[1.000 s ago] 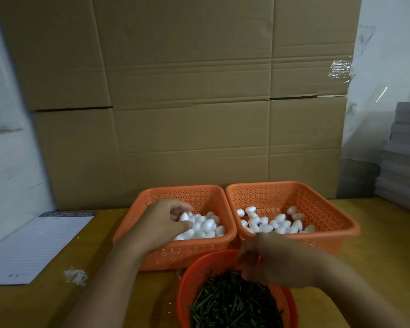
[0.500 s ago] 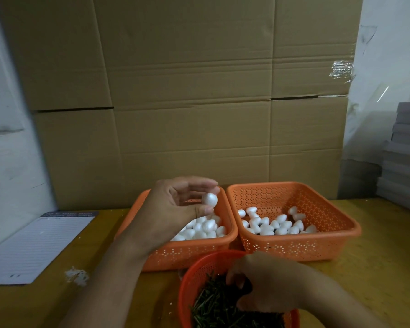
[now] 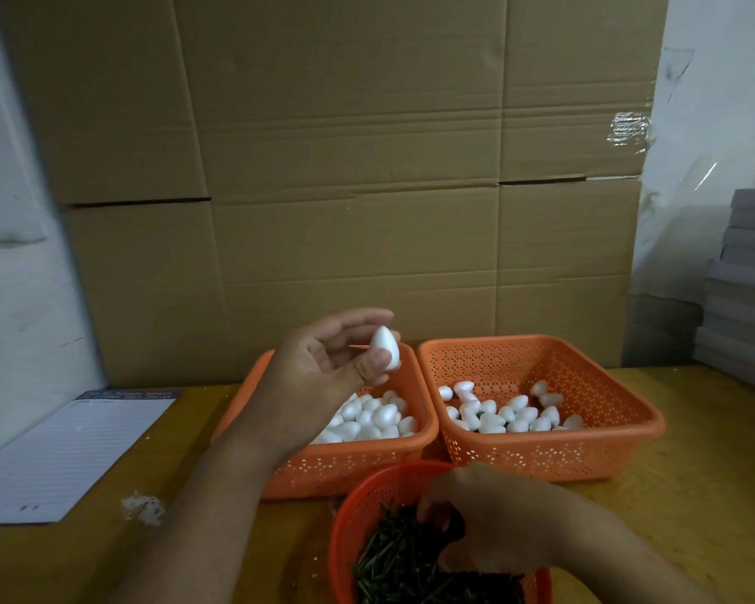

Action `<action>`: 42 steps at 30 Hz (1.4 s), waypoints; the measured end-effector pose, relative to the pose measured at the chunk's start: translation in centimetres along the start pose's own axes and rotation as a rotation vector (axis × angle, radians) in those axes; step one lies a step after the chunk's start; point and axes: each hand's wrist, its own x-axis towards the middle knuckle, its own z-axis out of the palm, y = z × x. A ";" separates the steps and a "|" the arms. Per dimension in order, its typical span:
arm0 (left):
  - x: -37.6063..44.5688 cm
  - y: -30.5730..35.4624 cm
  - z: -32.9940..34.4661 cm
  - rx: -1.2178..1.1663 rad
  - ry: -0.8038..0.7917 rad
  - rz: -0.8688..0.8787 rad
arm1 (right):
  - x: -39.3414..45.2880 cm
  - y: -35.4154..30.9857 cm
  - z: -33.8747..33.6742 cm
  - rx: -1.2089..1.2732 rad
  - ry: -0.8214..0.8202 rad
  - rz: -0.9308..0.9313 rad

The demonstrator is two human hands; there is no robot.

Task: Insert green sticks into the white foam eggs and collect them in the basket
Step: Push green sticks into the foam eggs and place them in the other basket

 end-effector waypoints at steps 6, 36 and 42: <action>0.0 0.4 0.2 -0.158 0.035 -0.130 | 0.0 0.0 0.0 -0.016 -0.009 0.016; -0.1 0.6 -0.3 -0.188 -0.086 -0.242 | -0.2 -0.3 -0.2 -0.018 -0.036 0.047; 0.0 0.0 -0.1 -0.209 -0.071 -0.206 | -0.2 -0.3 -0.2 -0.015 -0.034 0.043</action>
